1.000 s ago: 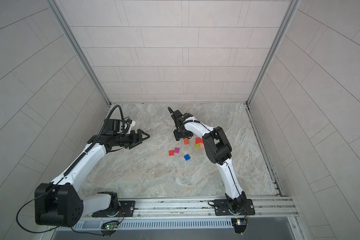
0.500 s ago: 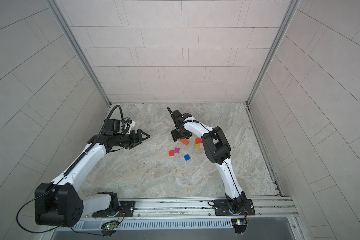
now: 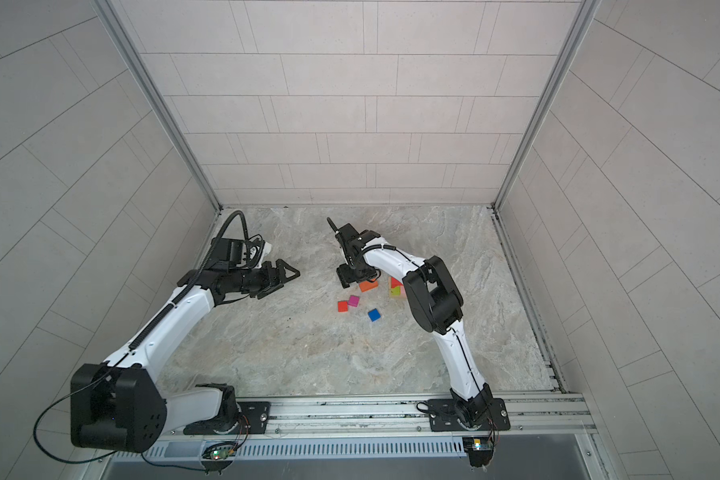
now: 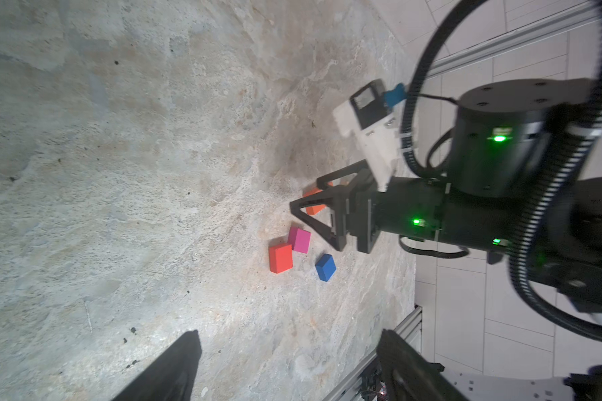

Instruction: Build the wood block tower

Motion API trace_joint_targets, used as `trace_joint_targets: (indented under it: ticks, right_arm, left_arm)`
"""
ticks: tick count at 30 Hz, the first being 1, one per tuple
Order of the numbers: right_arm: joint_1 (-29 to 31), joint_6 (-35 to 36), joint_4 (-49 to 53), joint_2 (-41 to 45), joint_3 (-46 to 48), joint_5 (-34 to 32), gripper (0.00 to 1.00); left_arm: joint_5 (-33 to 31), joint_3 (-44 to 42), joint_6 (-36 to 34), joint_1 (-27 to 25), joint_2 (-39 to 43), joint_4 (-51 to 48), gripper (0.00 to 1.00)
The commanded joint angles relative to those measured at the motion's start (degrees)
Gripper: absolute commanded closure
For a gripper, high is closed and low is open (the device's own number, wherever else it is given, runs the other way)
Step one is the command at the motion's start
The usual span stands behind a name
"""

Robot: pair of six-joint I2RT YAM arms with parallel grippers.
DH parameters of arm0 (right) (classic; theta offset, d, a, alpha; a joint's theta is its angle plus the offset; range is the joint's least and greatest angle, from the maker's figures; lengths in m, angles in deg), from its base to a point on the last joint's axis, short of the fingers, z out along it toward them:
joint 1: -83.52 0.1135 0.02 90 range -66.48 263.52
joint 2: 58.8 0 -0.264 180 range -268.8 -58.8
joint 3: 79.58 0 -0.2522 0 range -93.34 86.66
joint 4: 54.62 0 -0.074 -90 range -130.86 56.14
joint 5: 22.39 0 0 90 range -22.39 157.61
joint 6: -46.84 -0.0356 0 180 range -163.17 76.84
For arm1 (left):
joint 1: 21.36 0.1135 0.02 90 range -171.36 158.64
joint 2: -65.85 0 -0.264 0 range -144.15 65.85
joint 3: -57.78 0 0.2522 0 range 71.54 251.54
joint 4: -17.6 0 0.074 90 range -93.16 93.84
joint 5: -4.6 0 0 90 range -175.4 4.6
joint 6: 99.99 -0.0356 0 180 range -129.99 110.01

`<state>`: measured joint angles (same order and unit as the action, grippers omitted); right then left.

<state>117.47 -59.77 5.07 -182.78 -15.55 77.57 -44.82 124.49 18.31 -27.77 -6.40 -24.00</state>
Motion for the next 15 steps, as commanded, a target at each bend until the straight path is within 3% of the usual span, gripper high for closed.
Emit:
trace_joint_targets:
  ticks: [1, 15]
  right_arm:
    - [-0.31, -0.80, -0.43, 8.15, 1.02, -5.49, 0.25]
    - [-4.30, -3.50, -0.03, 29.22, 16.42, -12.77, 0.09]
  left_arm:
    - [-6.53, 2.15, 0.96, -3.30, -0.66, -2.55, 0.13]
    - [-26.32, 11.22, 16.78, -19.07, -6.91, -5.02, 0.11]
